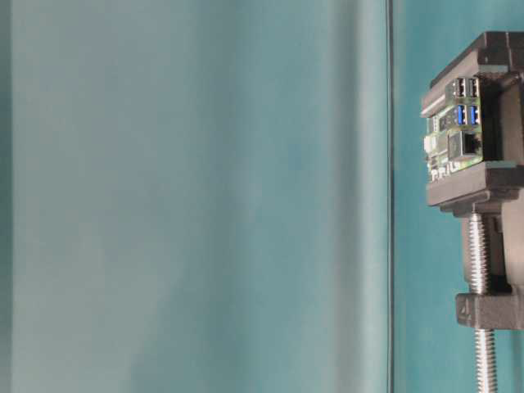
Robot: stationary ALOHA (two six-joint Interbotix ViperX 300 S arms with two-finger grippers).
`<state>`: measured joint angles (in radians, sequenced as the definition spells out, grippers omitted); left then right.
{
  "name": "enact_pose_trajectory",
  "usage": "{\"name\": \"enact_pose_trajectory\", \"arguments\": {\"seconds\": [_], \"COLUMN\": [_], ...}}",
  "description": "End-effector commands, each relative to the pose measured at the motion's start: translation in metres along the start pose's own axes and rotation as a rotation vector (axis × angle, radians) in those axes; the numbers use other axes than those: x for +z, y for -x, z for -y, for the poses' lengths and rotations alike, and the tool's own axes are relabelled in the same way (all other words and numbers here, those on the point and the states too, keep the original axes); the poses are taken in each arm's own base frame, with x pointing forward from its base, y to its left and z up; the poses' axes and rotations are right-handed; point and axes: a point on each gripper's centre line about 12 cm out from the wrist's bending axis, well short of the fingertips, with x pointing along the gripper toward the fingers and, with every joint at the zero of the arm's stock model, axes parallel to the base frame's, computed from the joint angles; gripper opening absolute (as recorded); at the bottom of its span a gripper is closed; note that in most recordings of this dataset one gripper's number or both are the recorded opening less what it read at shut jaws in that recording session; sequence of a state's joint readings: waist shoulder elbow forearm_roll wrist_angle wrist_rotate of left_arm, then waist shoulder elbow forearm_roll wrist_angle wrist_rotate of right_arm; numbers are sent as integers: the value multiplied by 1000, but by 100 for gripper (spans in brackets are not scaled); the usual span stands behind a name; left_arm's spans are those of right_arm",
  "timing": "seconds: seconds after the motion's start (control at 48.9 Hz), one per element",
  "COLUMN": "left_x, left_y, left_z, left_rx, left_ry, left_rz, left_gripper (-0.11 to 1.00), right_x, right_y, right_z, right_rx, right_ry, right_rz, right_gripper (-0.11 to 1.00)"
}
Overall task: Insert the USB into the fixed PCB.
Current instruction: 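Rotate and carry the USB plug with the right gripper toward the board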
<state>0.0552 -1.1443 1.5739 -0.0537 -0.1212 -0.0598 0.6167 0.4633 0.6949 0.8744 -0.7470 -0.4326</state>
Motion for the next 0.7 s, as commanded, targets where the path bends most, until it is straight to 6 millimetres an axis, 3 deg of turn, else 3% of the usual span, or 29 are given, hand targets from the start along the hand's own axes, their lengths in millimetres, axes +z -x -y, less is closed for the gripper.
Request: {"name": "enact_pose_trajectory", "arguments": {"seconds": [0.0,0.123,0.409,0.675], "left_x": [5,5,5,5], "left_y": [-1,-1,-1,-1], "left_z": [0,0,0,0], "left_rx": [1,1,3,1], "left_ry": [-10,-10,-9,-10], "left_rz": [16,14,16,14], "left_gripper": [92,92,92,92], "right_x": [3,3,7,18], "right_y": [-1,-1,-1,5], "right_z": [-1,-1,3,13], "right_rx": [5,5,-26,-180], "right_ry": [-7,-7,-98,-136], "right_rz": [3,3,20,117], "right_gripper": [30,23,22,21]}}
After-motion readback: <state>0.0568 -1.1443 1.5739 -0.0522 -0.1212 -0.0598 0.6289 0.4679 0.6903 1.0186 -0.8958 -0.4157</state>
